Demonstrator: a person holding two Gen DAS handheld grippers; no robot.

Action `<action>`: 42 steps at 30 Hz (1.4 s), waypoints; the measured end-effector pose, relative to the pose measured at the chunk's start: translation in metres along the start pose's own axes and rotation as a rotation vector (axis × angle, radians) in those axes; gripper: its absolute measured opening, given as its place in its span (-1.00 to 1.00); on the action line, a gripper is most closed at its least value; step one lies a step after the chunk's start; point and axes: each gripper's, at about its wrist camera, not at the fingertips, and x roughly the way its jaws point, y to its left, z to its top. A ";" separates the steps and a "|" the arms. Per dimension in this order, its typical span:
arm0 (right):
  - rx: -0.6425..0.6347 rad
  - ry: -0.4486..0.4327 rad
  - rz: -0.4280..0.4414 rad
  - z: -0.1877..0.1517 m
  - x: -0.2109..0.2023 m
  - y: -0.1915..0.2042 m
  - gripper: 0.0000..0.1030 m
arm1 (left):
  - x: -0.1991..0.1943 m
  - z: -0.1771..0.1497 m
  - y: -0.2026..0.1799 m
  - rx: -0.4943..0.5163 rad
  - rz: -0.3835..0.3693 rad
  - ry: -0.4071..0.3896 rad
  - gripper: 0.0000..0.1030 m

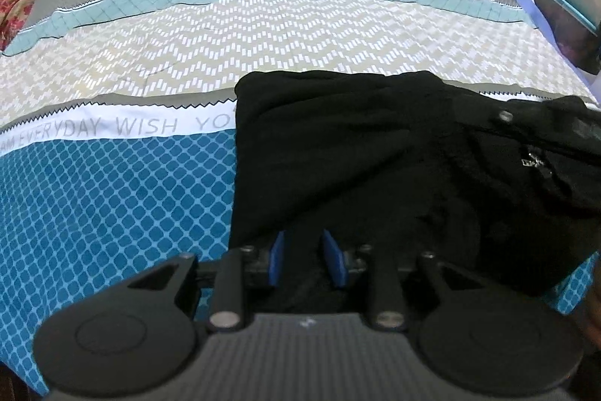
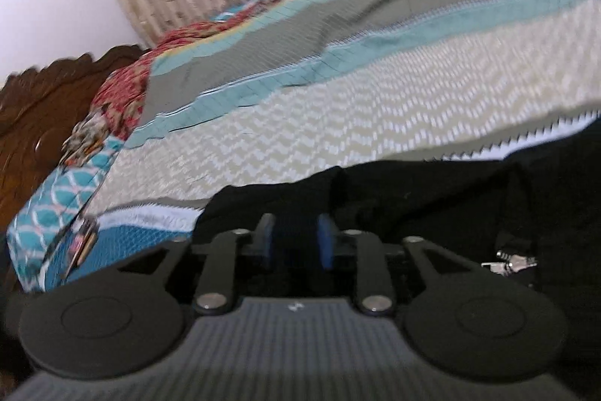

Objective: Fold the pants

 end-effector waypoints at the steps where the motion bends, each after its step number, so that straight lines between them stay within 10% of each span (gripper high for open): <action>1: -0.024 -0.005 0.005 -0.003 -0.002 0.005 -0.40 | 0.000 0.000 -0.001 0.002 0.006 -0.001 -0.49; 10: -0.055 0.125 -0.084 -0.036 0.023 -0.008 -0.29 | -0.001 -0.001 -0.005 0.006 0.035 -0.001 -0.43; 42: -0.004 0.086 -0.002 -0.038 0.017 -0.029 -0.13 | 0.000 -0.001 -0.017 0.058 0.129 0.001 -0.31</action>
